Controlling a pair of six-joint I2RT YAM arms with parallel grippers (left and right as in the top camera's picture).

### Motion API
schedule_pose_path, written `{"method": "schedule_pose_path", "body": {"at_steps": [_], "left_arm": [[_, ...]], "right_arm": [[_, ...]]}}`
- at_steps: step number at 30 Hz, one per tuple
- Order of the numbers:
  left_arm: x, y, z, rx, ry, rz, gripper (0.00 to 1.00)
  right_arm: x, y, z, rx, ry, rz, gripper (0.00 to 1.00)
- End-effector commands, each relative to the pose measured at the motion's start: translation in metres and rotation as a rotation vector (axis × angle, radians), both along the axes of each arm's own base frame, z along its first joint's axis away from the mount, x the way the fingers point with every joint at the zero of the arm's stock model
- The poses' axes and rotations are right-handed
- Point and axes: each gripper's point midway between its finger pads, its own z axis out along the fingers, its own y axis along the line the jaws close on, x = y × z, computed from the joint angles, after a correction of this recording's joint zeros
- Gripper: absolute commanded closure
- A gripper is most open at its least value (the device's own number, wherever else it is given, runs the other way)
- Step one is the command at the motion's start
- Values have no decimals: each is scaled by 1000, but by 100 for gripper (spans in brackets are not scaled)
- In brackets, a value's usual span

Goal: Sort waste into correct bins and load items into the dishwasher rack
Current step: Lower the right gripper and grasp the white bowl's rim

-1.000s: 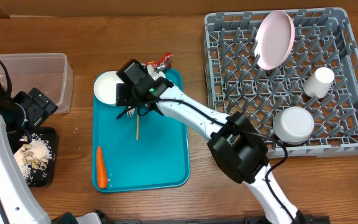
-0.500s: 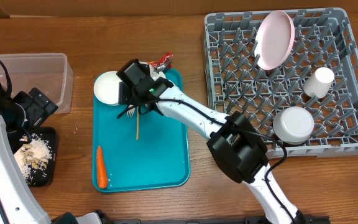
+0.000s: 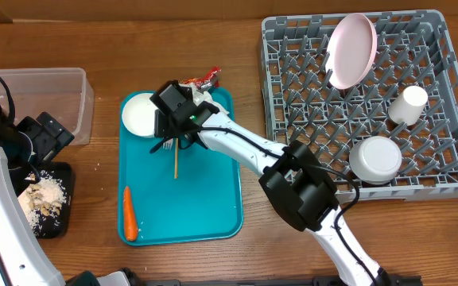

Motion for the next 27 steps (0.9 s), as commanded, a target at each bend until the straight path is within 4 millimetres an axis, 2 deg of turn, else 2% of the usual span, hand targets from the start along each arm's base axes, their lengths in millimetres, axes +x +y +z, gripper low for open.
{"method": "schedule_pose_path", "body": {"at_steps": [1, 12, 14, 18, 23, 24, 25, 27], "left_arm": [[0, 1, -2, -7, 9, 14, 0], [0, 1, -2, -7, 9, 14, 0], [0, 1, -2, -7, 9, 14, 0], [0, 1, -2, -7, 9, 14, 0], [0, 1, -2, -7, 9, 14, 0], [0, 1, -2, -7, 9, 14, 0], [0, 1, -2, -7, 9, 14, 0], [0, 1, -2, -7, 9, 14, 0]], "right_arm": [[5, 1, -2, -1, -5, -9, 45], [10, 1, 28, -16, -10, 20, 58], [8, 0, 28, -24, -5, 22, 61], [2, -6, 20, -52, 23, 24, 61], [-8, 4, 18, -51, 23, 48, 61], [-7, 5, 19, -49, 17, 48, 62], [-6, 6, 19, -46, 14, 47, 68], [-7, 6, 19, -47, 16, 48, 69]]}}
